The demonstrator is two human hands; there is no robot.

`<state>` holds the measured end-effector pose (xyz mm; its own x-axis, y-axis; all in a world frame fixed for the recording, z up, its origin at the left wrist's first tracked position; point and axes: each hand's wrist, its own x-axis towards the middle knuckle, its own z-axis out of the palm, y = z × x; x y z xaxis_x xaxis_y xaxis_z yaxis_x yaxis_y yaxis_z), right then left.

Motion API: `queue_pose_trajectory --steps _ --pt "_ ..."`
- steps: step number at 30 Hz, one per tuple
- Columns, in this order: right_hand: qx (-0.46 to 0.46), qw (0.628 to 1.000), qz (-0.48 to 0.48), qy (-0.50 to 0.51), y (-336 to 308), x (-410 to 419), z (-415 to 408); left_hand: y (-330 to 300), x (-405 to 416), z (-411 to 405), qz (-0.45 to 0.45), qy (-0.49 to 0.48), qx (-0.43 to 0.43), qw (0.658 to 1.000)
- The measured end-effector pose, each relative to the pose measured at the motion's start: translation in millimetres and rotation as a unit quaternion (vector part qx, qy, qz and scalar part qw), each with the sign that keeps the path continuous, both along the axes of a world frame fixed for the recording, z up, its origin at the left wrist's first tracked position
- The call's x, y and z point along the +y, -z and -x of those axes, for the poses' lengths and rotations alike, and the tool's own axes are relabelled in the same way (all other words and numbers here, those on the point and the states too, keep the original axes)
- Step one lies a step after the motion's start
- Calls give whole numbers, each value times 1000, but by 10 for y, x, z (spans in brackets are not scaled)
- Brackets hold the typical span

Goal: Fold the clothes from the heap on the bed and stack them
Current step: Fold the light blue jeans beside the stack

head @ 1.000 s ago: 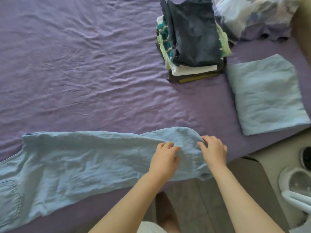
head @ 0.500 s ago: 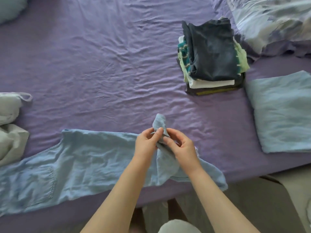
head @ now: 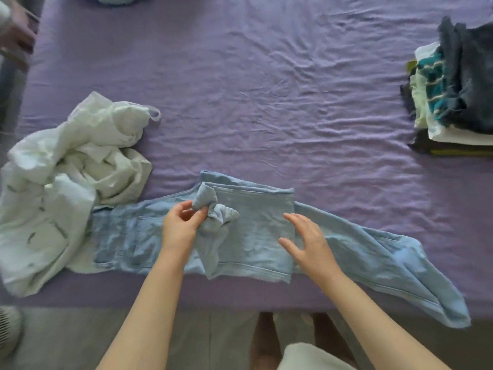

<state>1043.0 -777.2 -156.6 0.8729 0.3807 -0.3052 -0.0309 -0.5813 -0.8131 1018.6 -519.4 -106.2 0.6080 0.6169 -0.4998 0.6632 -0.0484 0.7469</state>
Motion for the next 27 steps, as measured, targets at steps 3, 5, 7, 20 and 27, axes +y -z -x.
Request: queue_pose_trajectory --steps 3,5,7,20,27 --pt "23 997 62 -37 159 369 51 52 422 178 -129 -22 34 991" --pt "30 989 129 -65 299 537 46 135 602 237 -203 8 67 977" --pt "62 977 181 -98 413 642 45 270 622 238 -234 88 100 963" --pt "85 981 -136 112 80 1361 209 543 220 190 -24 189 20 982" --pt "19 985 64 -159 265 2023 325 406 654 405 -46 146 -39 988"
